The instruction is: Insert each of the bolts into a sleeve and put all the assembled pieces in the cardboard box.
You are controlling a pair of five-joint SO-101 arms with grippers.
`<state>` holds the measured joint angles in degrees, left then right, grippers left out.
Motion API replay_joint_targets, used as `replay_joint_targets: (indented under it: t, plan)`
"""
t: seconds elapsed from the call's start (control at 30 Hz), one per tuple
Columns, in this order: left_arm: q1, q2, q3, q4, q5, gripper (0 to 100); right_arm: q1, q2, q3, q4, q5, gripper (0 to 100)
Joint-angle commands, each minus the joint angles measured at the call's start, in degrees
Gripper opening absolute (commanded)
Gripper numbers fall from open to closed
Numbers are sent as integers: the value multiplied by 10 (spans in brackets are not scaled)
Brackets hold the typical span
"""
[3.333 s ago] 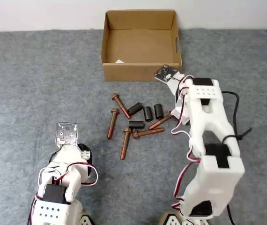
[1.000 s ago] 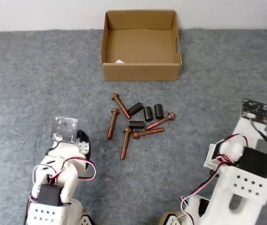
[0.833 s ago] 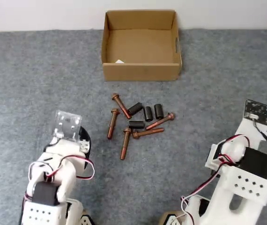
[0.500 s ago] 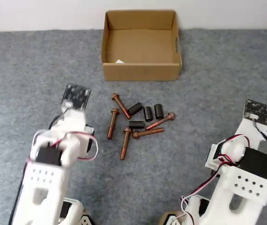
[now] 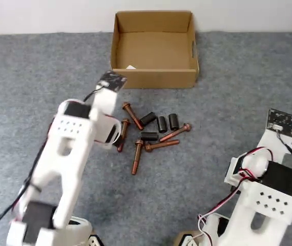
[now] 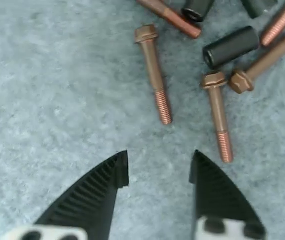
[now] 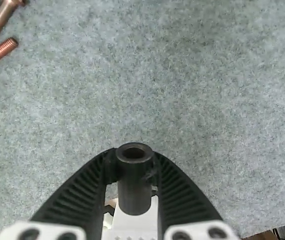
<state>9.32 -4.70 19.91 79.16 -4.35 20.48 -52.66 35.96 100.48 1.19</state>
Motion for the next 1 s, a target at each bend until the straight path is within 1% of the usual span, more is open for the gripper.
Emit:
replay_joint_targets:
  t: [0.0, 0.17, 0.4, 0.47, 0.57, 0.63, 0.83, 0.97]
  plan:
    - [11, 73, -98, 30, -8, 112, 7, -11, -4, 18, -3, 9]
    - [11, 164, -202, 47, -10, 27, 7, -11, -4, 18, -3, 9]
    - [12, 257, -303, 71, -10, 25, 7, -11, -4, 18, -4, 9]
    - [12, 281, -323, 71, -10, 65, 7, -11, -4, 18, -4, 9]
    - [11, 307, -345, 71, -6, 156, 7, -11, -4, 18, -4, 9]
    - [11, 318, -356, 71, -6, 186, 7, -11, -4, 18, -4, 9]
    - [12, 355, -388, 67, -6, 185, 7, -11, -4, 18, -4, 9]
    - [12, 414, -422, 66, -6, 185, 7, -10, -4, 18, -4, 9]
